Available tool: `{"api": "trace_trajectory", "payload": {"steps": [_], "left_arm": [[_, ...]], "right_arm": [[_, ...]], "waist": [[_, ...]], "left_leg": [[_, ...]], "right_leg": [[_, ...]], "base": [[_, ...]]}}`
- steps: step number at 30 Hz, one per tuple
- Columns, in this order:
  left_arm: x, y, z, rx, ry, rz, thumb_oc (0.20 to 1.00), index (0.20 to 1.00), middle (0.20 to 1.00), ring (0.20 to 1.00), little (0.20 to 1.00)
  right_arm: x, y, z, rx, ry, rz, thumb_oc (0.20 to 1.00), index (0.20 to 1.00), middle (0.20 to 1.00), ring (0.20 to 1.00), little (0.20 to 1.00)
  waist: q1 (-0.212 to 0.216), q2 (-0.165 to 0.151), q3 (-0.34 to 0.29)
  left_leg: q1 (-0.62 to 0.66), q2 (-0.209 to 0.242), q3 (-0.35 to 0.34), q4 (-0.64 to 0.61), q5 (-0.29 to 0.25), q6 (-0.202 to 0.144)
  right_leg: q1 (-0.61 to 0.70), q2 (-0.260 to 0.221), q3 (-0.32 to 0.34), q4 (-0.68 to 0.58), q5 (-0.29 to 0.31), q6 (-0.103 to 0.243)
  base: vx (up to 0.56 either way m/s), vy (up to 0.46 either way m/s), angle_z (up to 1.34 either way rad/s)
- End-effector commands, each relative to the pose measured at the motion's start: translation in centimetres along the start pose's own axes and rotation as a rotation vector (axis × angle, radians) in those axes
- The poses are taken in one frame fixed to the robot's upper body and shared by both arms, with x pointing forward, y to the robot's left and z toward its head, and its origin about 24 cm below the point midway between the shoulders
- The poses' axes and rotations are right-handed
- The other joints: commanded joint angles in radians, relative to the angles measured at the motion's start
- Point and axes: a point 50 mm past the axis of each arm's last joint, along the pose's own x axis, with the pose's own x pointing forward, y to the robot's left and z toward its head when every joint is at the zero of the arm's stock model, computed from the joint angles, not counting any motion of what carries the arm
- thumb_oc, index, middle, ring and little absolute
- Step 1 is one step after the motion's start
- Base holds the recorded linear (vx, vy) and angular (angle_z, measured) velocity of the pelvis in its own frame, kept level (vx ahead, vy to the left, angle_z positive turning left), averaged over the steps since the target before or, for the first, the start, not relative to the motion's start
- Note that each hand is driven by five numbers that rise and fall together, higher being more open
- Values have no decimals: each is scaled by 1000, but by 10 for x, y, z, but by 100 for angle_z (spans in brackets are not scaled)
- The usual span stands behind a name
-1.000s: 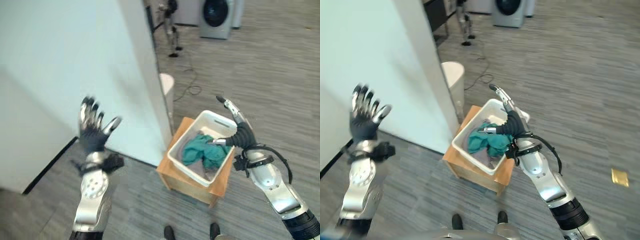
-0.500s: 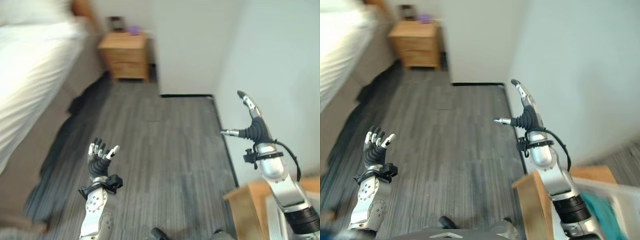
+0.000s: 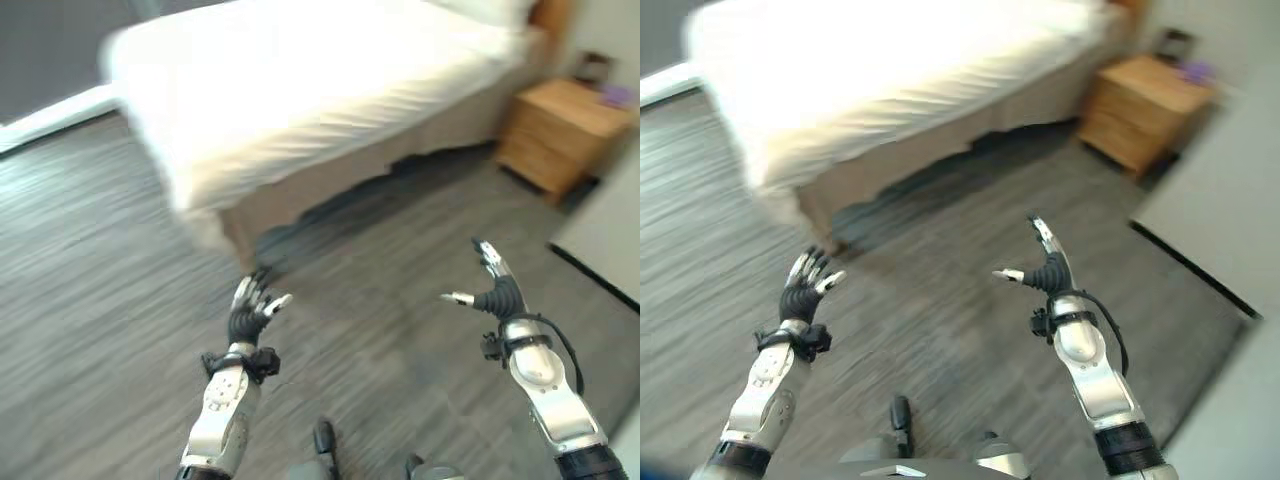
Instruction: Pick up bed clothes into laundry basket.
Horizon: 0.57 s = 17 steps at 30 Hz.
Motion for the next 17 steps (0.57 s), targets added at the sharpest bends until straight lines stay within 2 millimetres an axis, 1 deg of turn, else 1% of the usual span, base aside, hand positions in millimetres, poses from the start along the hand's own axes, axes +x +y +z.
{"api": "trace_trajectory", "payload": {"steps": [1,3,4,10,14,16,17], "left_arm": [[19,-5,55,18,-249,-47,1000,1000,1000,1000,1000],[18,-5,54,-15,-249,-37,1000,1000,1000,1000,1000],[17,-4,53,-21,-248,-35,1000,1000,1000,1000,1000],[16,2,48,-10,-227,2,1000,1000,1000,1000,1000],[20,15,59,114,-278,56,1000,1000,1000,1000,1000],[19,22,64,155,-303,89,1000,1000,1000,1000,1000],[18,22,64,157,-302,90,1000,1000,1000,1000,1000]], "right_arm": [[17,0,41,117,-208,-24,1000,1000,1000,1000,1000],[20,0,40,99,-200,-15,1000,1000,1000,1000,1000],[21,3,43,111,-213,2,1000,1000,1000,1000,1000],[20,11,39,150,-188,45,1000,1000,1000,1000,1000],[18,16,32,208,-154,74,1000,1000,1000,1000,1000],[16,16,30,227,-140,78,1000,1000,1000,1000,1000],[16,17,30,228,-140,78,1000,1000,1000,1000,1000]], "waist": [[-32,-76,27],[-33,-76,11],[-27,-75,5],[-14,-79,-17],[-9,-83,-26],[-5,-85,-27],[-6,-85,-27]], "left_leg": [[45,-12,29,-72,-57,-83],[58,-2,49,-72,-71,-80],[64,1,56,-72,-71,-79],[87,13,61,-72,-72,-81],[101,18,61,-72,-74,-82],[107,19,59,-72,-77,-84],[108,19,58,-72,-77,-84]], "right_leg": [[-71,0,14,-196,149,16],[-68,-13,-1,-212,159,27],[-63,-19,-6,-213,161,30],[-43,-27,-42,-213,150,29],[-28,-32,-56,-213,144,28],[-23,-32,-61,-213,141,25],[-22,-32,-61,-213,141,25]], "base": [[58,-74,65],[76,-55,-2],[93,-34,-28],[67,-34,-4],[26,-19,2],[15,-15,7],[6,-7,6]]}}
